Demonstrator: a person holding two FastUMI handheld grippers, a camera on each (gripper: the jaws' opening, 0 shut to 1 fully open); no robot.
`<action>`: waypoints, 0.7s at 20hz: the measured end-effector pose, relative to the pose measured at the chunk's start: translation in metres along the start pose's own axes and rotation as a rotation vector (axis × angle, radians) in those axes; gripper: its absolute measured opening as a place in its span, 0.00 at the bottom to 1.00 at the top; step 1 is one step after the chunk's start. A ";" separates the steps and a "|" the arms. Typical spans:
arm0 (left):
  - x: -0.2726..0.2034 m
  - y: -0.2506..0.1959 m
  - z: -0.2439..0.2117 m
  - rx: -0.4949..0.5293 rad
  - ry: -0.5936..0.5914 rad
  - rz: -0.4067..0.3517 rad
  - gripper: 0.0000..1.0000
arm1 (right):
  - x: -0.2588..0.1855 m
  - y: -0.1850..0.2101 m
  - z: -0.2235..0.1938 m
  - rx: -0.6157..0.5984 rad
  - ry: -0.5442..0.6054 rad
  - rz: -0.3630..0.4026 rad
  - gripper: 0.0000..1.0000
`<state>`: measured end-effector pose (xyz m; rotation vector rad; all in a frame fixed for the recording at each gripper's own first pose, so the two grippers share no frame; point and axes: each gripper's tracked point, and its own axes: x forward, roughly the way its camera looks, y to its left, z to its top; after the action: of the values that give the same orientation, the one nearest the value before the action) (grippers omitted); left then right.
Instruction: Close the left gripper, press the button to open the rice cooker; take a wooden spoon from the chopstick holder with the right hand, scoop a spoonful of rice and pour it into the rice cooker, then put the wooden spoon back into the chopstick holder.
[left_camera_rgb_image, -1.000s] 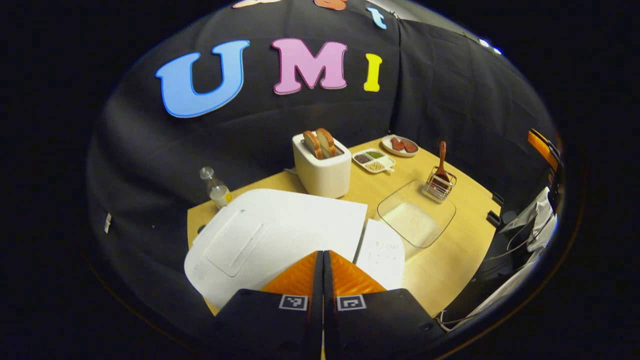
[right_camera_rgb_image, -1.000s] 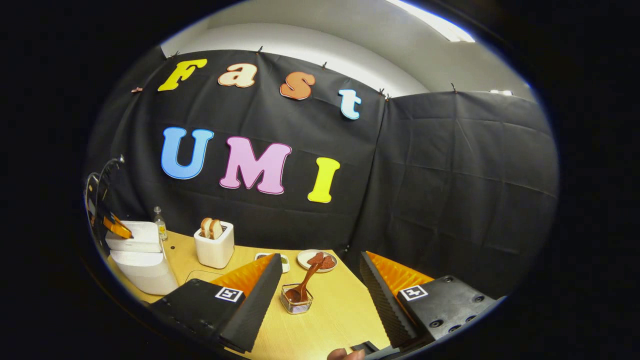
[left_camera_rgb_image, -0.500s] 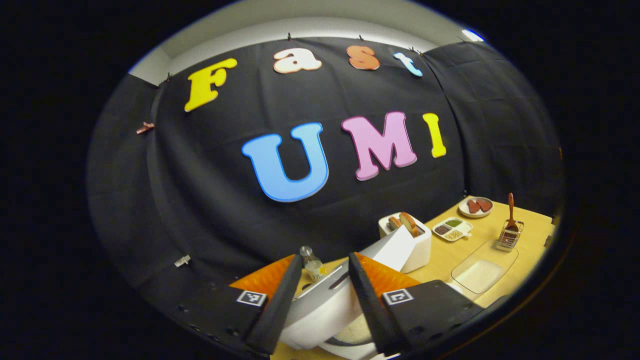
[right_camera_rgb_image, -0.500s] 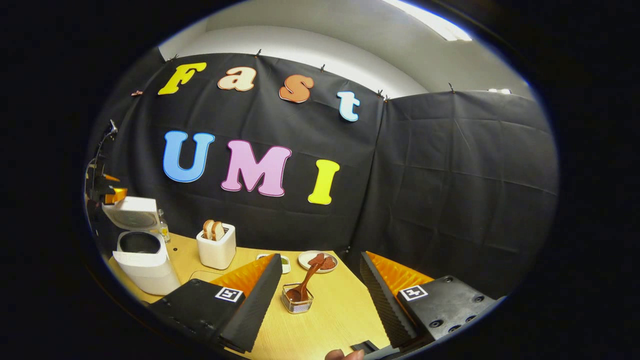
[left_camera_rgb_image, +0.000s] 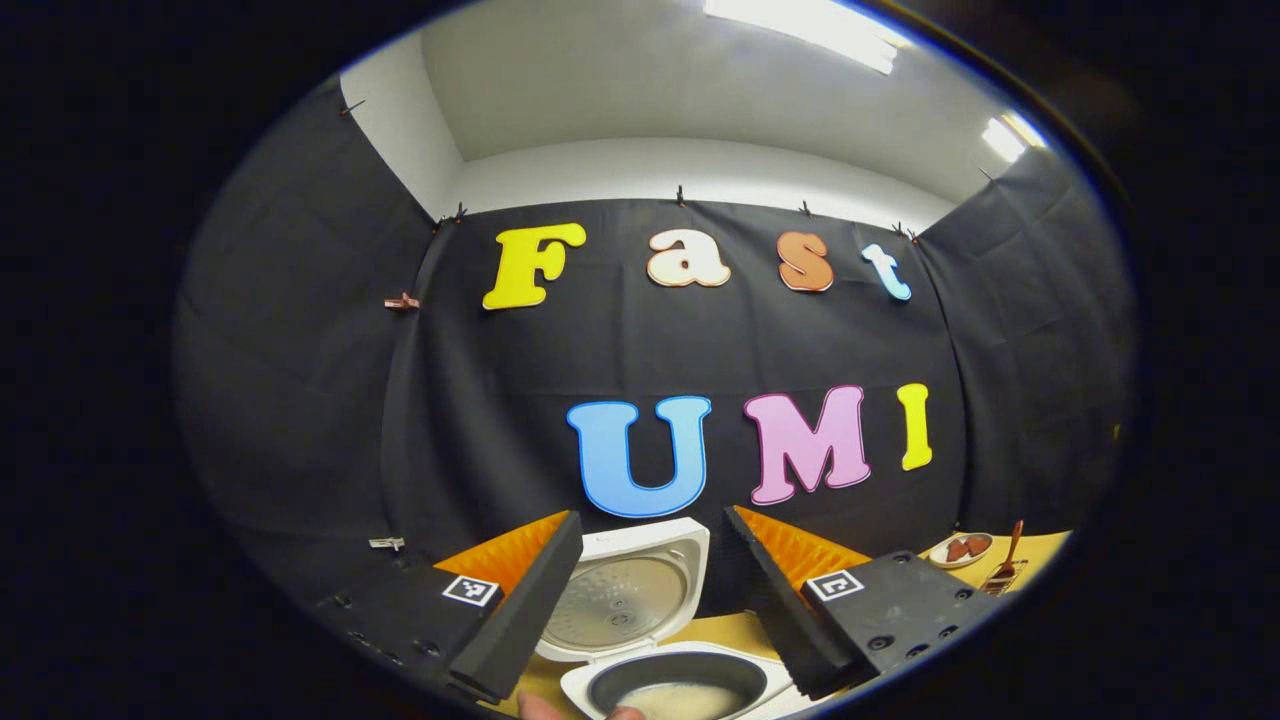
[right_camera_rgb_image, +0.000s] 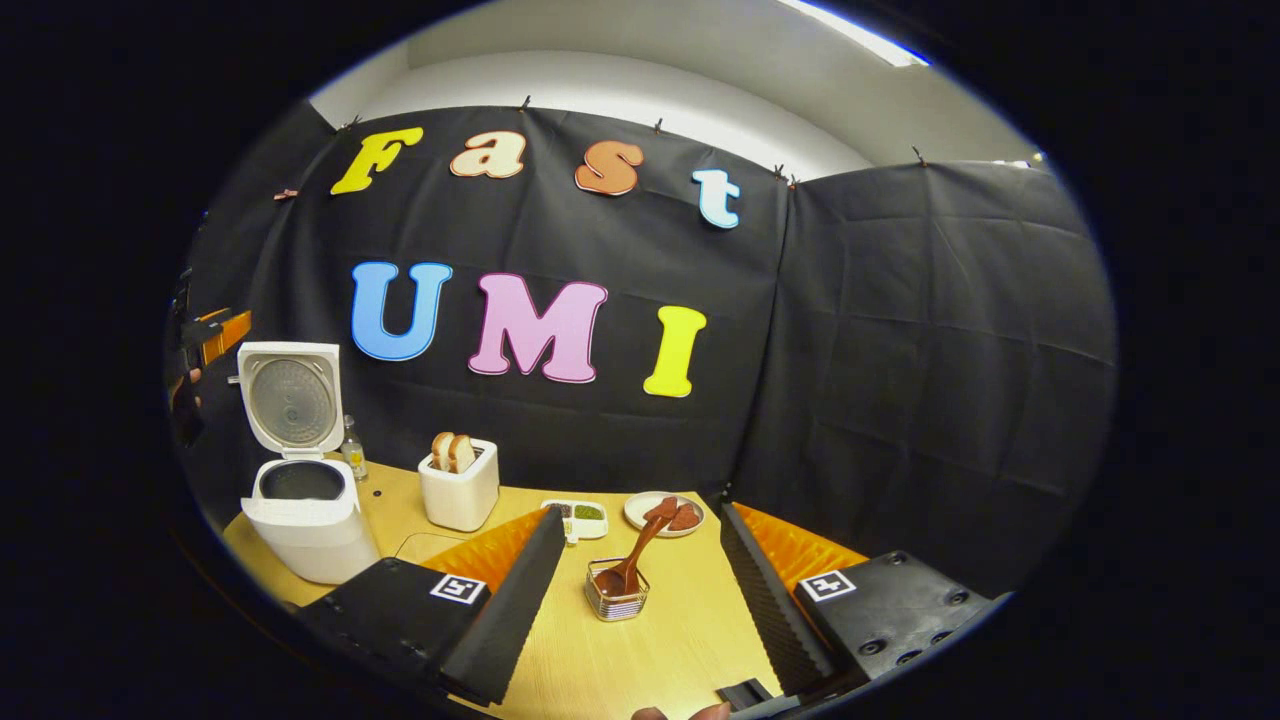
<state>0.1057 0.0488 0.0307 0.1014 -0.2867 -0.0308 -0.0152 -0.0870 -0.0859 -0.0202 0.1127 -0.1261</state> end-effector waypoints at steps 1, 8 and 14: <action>-0.007 -0.004 0.002 -0.002 0.008 0.011 0.95 | 0.007 -0.003 -0.004 0.009 0.008 0.013 0.98; -0.056 -0.021 0.004 -0.012 0.110 0.083 0.96 | 0.069 -0.013 -0.034 0.072 0.049 0.134 0.98; -0.097 -0.036 -0.014 -0.042 0.261 0.159 0.97 | 0.124 -0.027 -0.079 0.061 0.130 0.199 0.98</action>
<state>0.0162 0.0191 -0.0137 0.0394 -0.0326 0.1334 0.0944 -0.1309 -0.1773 0.0605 0.2393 0.0679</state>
